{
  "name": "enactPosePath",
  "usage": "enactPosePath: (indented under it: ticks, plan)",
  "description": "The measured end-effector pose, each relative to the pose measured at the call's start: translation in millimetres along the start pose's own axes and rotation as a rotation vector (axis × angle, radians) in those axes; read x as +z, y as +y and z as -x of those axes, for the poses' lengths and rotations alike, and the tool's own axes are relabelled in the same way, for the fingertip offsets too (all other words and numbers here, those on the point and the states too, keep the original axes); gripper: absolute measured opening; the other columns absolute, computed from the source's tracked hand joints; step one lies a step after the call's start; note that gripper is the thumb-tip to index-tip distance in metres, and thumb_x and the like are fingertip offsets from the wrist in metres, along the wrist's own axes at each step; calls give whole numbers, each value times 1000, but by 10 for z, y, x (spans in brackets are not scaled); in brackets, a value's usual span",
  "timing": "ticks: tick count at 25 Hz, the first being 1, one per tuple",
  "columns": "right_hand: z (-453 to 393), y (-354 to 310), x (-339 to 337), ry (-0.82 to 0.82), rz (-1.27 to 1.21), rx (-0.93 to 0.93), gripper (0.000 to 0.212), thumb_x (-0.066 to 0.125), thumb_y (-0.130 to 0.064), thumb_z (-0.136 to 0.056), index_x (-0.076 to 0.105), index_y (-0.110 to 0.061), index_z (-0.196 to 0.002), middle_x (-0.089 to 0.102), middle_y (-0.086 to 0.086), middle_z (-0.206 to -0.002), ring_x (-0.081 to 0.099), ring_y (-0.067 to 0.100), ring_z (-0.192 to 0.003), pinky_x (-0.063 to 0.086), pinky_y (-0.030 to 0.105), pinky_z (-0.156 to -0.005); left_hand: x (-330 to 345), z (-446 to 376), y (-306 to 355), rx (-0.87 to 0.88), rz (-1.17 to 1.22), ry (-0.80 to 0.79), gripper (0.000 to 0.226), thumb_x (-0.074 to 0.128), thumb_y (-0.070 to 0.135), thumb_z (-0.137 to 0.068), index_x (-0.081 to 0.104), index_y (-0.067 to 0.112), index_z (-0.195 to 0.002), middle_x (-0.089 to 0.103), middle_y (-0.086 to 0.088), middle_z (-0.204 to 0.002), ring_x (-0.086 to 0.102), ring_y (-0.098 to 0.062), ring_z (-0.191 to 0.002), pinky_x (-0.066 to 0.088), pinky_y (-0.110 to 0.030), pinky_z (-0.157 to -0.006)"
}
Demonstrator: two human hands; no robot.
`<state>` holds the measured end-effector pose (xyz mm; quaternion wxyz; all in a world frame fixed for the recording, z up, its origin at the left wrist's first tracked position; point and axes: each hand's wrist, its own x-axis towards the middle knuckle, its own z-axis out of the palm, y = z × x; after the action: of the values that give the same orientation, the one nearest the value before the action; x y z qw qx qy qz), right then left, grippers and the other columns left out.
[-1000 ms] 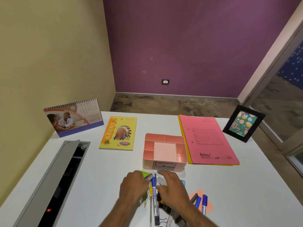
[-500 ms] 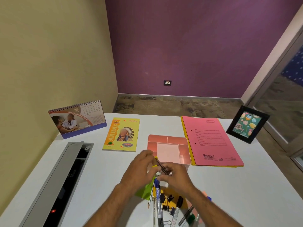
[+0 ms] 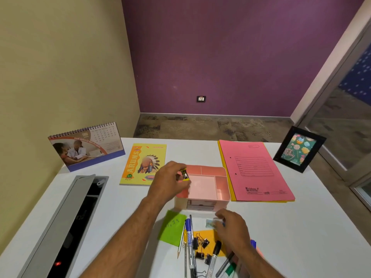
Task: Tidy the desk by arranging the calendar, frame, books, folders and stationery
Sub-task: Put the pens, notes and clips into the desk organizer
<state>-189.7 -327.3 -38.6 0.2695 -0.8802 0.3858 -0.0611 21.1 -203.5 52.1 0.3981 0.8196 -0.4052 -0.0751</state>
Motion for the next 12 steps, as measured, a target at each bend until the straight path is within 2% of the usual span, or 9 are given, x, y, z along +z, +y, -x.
enactPosePath:
  ticks: [3,6,9,12]
  plan:
    - [52,183,13,-54,249,-28,26,57,-32,-88,66,-28,-113,69,-7,-108,58,11,-97,51,24,-78,74,-155,-15,-58,-145,-18,46,81,20,-79,66,13,-122,62,-5,-114,68,-22,-90,55,-39,-85]
    - [66,227,47,-94,322,-41,23,57,-32,-90,61,-30,-112,68,-6,-106,57,11,-91,53,25,-75,187,-224,-45,-103,-238,-86,35,74,20,-84,66,16,-117,61,-4,-113,65,-22,-93,55,-35,-81]
    - [39,267,74,-96,337,-39,26,58,-33,-90,61,-30,-116,69,-6,-108,58,11,-91,51,25,-75,302,-215,-90,-119,-366,-154,30,72,20,-86,62,17,-114,60,-4,-112,60,-22,-98,48,-30,-74]
    - [8,309,86,-50,190,-48,31,55,-33,-90,63,-28,-120,68,-6,-112,55,12,-97,51,25,-80,416,-209,-155,-85,-525,-212,39,70,22,-87,56,18,-123,57,-4,-121,54,-25,-108,45,-35,-80]
